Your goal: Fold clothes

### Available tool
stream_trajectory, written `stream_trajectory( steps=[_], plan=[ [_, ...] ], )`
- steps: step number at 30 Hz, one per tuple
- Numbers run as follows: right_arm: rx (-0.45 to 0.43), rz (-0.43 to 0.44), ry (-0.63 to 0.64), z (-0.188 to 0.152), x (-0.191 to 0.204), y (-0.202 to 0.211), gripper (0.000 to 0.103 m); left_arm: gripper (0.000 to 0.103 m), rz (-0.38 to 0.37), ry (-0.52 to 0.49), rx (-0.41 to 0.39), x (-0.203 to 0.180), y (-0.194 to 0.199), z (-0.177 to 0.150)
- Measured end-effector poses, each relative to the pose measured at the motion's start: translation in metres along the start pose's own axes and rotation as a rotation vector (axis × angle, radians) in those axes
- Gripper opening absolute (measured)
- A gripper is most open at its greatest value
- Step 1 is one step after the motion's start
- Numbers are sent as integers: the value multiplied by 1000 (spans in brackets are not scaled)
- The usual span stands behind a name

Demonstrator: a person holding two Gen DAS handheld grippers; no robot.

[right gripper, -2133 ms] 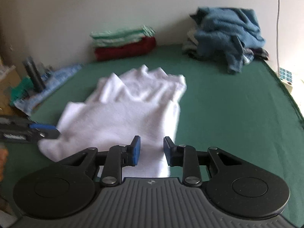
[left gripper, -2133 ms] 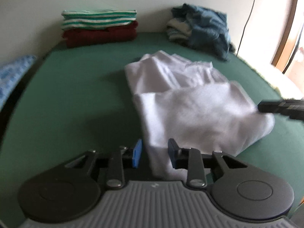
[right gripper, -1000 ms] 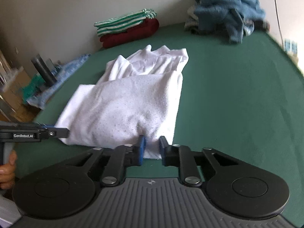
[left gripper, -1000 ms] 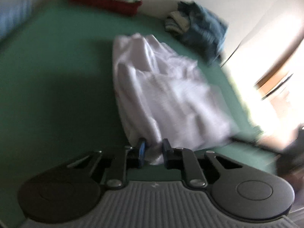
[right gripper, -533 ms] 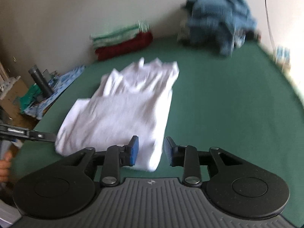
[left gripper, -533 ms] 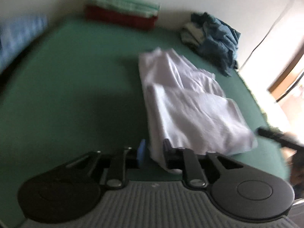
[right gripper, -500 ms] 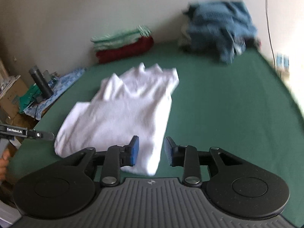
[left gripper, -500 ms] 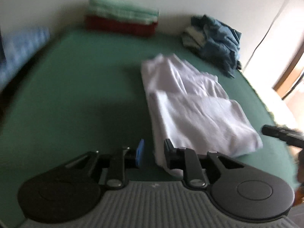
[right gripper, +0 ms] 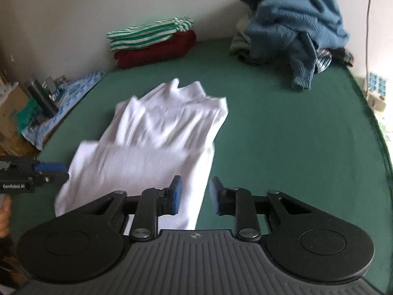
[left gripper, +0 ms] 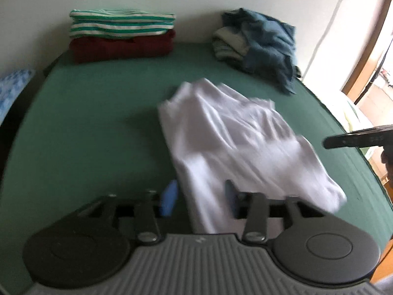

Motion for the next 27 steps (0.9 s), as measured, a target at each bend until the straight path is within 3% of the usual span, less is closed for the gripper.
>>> stream_trajectory(
  steps=[4,10,14,15,19,27],
  plan=[
    [101,82,-87,31,-24,-28,32,51,-52,17,44,37,-52,51],
    [110,173,-122,50,-40,-57,35,51,-75,-43,92,55,-108,69],
    [106,229,-145,62,-50,-74,35,46,-116,-70,83,47,-118,72],
    [105,243,-151,65,-53,-79,35,39,-121,-79,76,45,-119,73],
    [103,295,-166,76,-60,-92,35,39,-188,-60,70,41,-123,76],
    [104,359,-140,90,-59,-107,29,54,-298,-1,71,38,-133,86]
  ],
)
Point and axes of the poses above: each gripper's, at about its wrist camera, not at the fingertips, and y roughly against the way its jaws point, x to its left, z to its top, the point moved 9 cm from there along -y, roughly the way its jaws point, and after that the axes turned 6 degrees about z, right-handed, at the moved point
